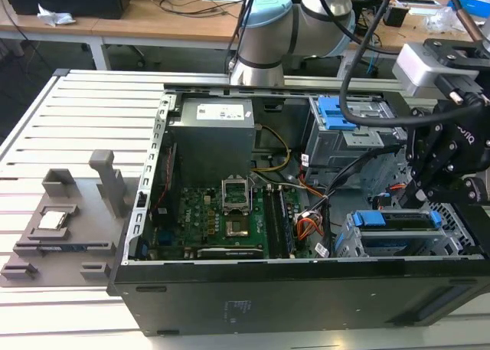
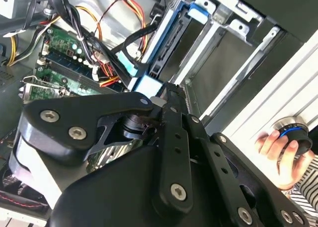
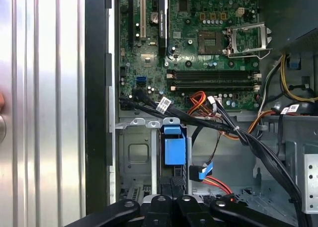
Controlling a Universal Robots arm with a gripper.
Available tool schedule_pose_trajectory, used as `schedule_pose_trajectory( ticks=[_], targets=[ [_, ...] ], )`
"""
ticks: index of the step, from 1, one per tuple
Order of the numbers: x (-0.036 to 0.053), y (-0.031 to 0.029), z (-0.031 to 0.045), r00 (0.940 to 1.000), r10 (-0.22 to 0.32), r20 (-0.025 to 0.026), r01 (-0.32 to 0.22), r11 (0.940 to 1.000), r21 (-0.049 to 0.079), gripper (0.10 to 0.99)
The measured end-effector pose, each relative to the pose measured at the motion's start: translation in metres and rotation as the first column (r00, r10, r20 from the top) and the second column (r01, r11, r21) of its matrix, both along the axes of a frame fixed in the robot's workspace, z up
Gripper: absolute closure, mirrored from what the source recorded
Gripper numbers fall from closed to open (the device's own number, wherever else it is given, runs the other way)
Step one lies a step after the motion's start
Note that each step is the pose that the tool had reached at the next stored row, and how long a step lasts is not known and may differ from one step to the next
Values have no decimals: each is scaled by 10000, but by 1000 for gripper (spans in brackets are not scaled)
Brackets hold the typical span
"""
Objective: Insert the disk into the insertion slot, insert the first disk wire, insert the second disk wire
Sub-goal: 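Insert the disk into the insertion slot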
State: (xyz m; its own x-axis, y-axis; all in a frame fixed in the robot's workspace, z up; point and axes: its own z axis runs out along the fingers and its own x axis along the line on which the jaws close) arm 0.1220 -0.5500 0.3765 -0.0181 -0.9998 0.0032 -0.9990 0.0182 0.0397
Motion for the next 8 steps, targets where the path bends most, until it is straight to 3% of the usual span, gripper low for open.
schedule_pose_trajectory(
  ticks=[8],
  targets=[
    [49, 0, -142, 10000, 0, -4, 0, 10000, -1, 980]
  ],
)
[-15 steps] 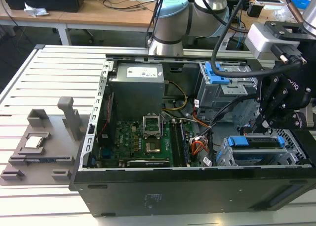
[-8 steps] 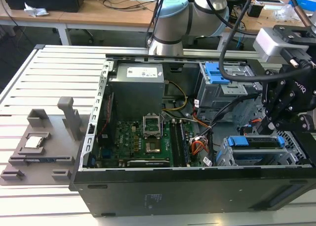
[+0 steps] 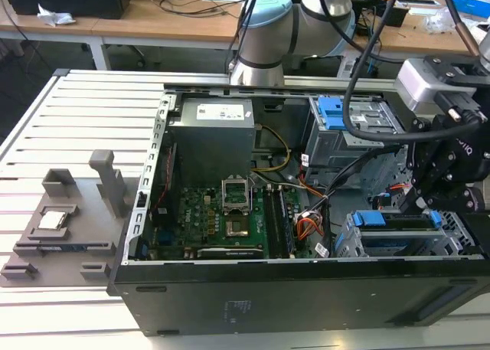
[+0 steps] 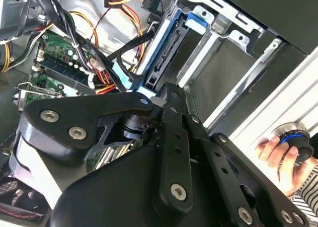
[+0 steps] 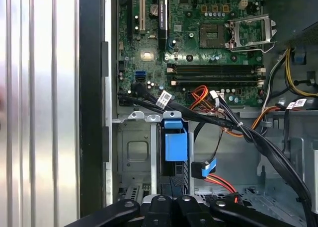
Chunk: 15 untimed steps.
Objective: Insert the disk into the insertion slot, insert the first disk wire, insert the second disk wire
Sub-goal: 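Insert the disk into the insertion slot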
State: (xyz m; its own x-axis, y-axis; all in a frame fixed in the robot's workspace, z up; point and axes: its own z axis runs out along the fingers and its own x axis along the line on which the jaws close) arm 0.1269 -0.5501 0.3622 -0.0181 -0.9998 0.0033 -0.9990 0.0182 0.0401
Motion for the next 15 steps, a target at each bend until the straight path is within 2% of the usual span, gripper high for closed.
schedule_pose_trajectory(
  ticks=[4, 8, 15],
  targets=[
    [22, 0, -50, 10000, 1, 0, -1, 10000, -2, 980],
    [147, 4, -76, 10000, 1, -6, -1, 10000, 1, 980],
    [156, 5, -76, 10000, 0, -6, 0, 10000, 0, 980]
  ],
)
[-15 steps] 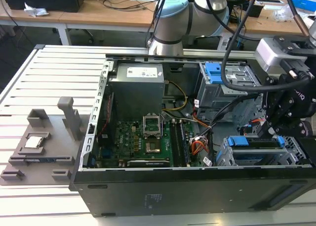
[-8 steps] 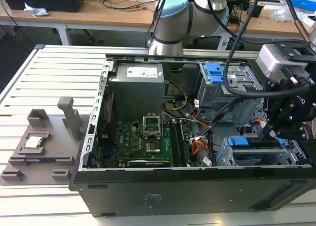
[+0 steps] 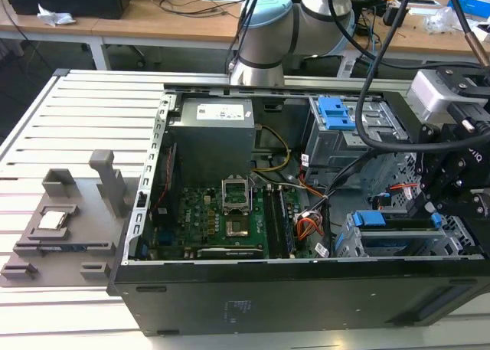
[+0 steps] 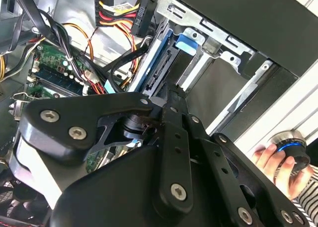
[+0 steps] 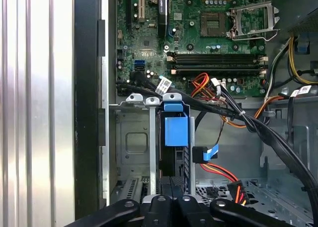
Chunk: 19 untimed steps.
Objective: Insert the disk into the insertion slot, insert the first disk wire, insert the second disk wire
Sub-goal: 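Insert the disk into the insertion slot, then insert the first disk wire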
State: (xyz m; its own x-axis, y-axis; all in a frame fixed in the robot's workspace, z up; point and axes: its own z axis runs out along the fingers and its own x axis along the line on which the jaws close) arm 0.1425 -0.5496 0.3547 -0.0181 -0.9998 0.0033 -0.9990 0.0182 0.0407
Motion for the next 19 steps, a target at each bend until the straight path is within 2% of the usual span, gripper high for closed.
schedule_pose_trajectory(
  ticks=[8, 12, 14, 16, 19],
  targets=[
    [1, 0, 0, 10000, 0, 0, 0, 10000, 0, 973],
    [2, 0, 0, 10000, 0, 0, 0, 10000, 0, 725],
    [2, 0, 0, 10000, 0, 0, 0, 10000, 0, 725],
    [11, 82, 0, 10000, 19, 0, -19, 10000, -7, 725],
    [20, 133, 0, 10000, 42, 0, -42, 10000, -16, 725]
  ],
)
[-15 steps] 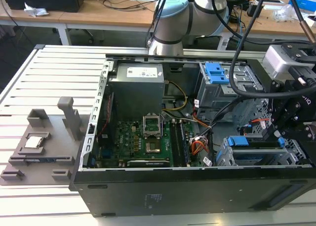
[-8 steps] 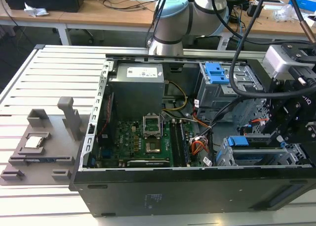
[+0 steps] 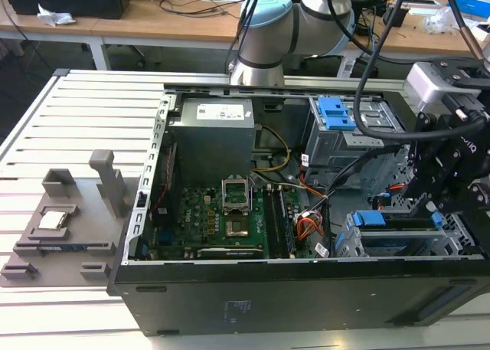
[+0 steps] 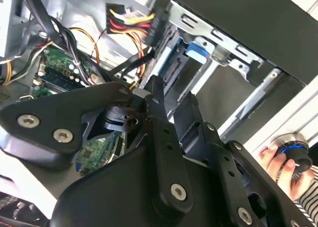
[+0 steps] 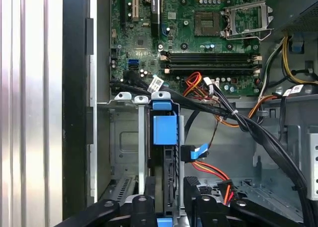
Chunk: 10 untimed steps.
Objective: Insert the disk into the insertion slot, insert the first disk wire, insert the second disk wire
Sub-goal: 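Insert the first disk wire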
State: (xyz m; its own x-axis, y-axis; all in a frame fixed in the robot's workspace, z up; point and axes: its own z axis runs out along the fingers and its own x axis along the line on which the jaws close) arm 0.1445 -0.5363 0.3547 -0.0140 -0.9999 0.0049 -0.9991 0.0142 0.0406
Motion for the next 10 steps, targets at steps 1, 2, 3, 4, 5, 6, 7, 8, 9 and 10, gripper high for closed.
schedule_pose_trajectory(
  ticks=[1, 2, 3, 4, 5, 6, 7, 8, 9, 10],
  targets=[
    [3, 15, 0, 10000, 7, 0, -7, 10000, -1, 725],
    [7, 31, -1, 10000, 15, -1, -15, 10000, 0, 725],
    [11, 50, -1, 10000, 24, 0, -24, 10000, -2, 725],
    [16, 69, -1, 10000, 34, 0, -34, 10000, -2, 725],
    [25, 98, 0, 10000, 50, 0, -50, 10000, -3, 725],
    [35, 130, 0, 10000, 69, 0, -69, 10000, -4, 725],
    [44, 155, -1, 10000, 84, 0, -84, 10000, -3, 725],
    [51, 170, 0, 10000, 97, 0, -97, 10000, -4, 725],
    [55, 178, 0, 9999, 107, 0, -107, 9999, -4, 725],
    [57, 181, -1, 9999, 118, 0, -118, 9999, -3, 725]
  ],
)
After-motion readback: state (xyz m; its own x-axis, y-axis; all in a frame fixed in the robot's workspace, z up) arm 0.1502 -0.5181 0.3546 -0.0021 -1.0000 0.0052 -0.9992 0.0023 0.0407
